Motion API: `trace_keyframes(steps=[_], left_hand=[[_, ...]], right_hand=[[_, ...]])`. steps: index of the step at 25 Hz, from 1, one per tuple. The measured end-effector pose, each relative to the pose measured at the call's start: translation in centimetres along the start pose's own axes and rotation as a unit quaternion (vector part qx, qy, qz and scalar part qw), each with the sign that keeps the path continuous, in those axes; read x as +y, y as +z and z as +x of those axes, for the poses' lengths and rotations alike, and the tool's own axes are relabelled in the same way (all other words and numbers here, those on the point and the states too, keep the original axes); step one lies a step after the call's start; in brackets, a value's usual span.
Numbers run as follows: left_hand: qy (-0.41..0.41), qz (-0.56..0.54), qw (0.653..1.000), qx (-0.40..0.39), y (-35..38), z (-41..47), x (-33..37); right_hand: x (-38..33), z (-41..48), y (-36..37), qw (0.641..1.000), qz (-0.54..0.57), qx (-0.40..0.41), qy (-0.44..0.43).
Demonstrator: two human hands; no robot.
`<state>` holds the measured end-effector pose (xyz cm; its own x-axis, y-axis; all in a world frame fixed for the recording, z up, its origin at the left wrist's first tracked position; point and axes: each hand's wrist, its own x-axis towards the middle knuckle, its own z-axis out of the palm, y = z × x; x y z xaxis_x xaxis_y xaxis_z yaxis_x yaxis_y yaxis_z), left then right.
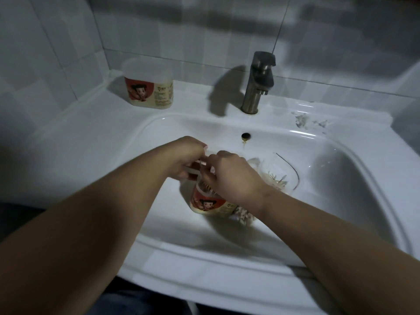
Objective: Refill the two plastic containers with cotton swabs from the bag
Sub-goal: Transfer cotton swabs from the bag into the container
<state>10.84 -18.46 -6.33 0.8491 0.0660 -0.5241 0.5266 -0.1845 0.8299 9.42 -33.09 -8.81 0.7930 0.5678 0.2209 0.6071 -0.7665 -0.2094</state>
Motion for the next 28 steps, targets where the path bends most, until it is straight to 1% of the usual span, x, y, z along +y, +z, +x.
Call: trace_keyframes(steps=[3, 6, 8, 10, 11, 13, 15, 20, 24, 26, 28], left_hand=[[-0.007, 0.013, 1.0, 0.01, -0.2, 0.3, 0.1], [-0.004, 0.02, 1.0, 0.024, -0.2, 0.2, 0.3], [0.007, 0.022, 0.999, 0.028, -0.5, 0.5, 0.2], [0.009, 0.016, 0.999, 0.028, -0.6, 0.8, 0.1], [0.008, 0.009, 1.0, 0.026, -0.6, 0.9, 0.0], [0.009, 0.003, 1.0, 0.022, -0.6, 0.9, 0.0], [0.021, 0.017, 0.999, 0.021, -0.4, 0.5, 0.1], [0.07, -0.002, 0.998, 0.003, -0.6, 0.1, 0.2], [0.086, 0.014, 0.996, -0.01, -0.7, 0.1, 0.2], [0.089, 0.026, 0.996, -0.015, -0.7, 0.0, 0.2], [0.092, 0.037, 0.995, -0.011, -0.7, 0.0, 0.2]], right_hand=[[0.1, -0.3, 0.0, 0.999, -0.043, -0.003, -0.01], [0.8, -0.7, -0.4, 0.999, -0.033, -0.014, -0.031], [1.4, -0.6, -0.5, 0.999, -0.008, -0.02, -0.037], [2.3, -0.1, -0.6, 0.999, 0.031, 0.009, -0.006], [3.0, 0.2, -0.6, 0.999, 0.025, 0.023, 0.017], [4.3, 0.5, -0.9, 0.998, -0.019, -0.005, 0.055], [4.8, 0.3, -1.3, 0.996, -0.022, -0.044, 0.077], [4.6, 0.4, -1.0, 0.993, 0.033, -0.033, 0.108], [4.6, 0.7, -0.4, 0.987, 0.071, -0.005, 0.142], [4.4, 0.8, -0.3, 0.986, 0.068, 0.013, 0.152], [4.2, 0.9, -0.1, 0.986, 0.059, 0.013, 0.153]])
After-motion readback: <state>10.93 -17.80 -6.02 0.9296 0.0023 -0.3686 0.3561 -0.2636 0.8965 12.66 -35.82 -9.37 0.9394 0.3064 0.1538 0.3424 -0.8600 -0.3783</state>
